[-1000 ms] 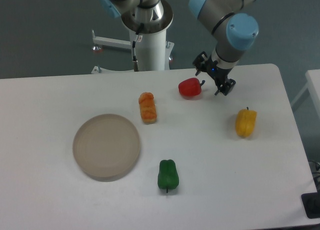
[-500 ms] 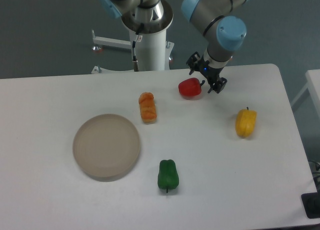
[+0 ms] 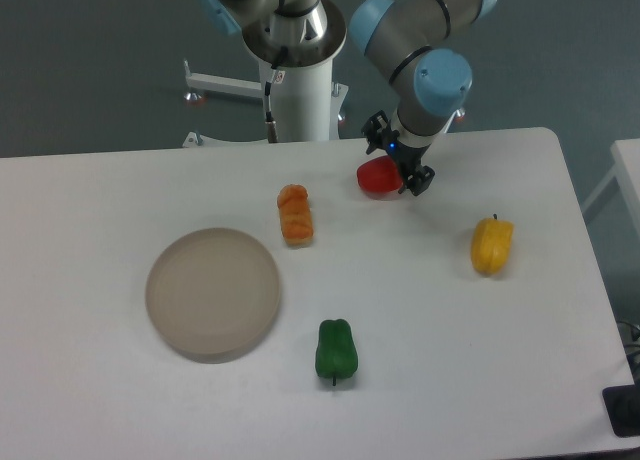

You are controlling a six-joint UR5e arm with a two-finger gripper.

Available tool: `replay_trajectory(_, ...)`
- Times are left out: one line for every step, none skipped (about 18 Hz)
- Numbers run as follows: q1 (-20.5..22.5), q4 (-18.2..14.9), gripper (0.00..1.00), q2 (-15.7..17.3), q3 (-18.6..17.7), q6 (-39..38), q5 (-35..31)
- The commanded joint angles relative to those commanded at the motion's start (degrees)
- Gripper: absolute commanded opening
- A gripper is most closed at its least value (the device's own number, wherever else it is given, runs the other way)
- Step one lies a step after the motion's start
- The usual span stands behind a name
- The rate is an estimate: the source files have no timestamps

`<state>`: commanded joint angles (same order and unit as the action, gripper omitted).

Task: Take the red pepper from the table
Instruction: 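Lower the gripper over the red pepper and close on it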

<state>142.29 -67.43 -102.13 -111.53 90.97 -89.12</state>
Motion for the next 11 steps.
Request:
replay_trajectory(-0.09,0.88,1.0,-0.09,-0.53,0.0,-0.09)
replay_trajectory(-0.44,1.5,1.0,-0.09,-0.97,0.0,-0.52)
replay_trajectory(-0.96,2.55,0.91,-0.44,-1.5,0.0,-1.75)
replay_trajectory(-1.14,2.82,0.83,-0.53,-1.67,0.0,-2.8)
replay_trajectory(-1.14,2.83,0.68,-0.53,-1.59,0.0,-3.34)
replay_trajectory(-1.14,2.83,0.55,-0.44,-1.33,0.0,-3.43)
replay_trajectory(-1.14,2.83,0.36,-0.35,-0.72,-0.09,-3.43)
replay_trajectory(-1.14,2.74,0.29,-0.27,0.25,-0.09,-3.52)
replay_trajectory(-1.14,2.48,0.27,-0.26,1.21,-0.26,-3.52)
replay_trajectory(-1.14,2.3,0.27,-0.26,2.27,-0.44,-3.6)
replay_trajectory(-1.14,1.78,0.27,-0.35,3.5,-1.05,-3.52)
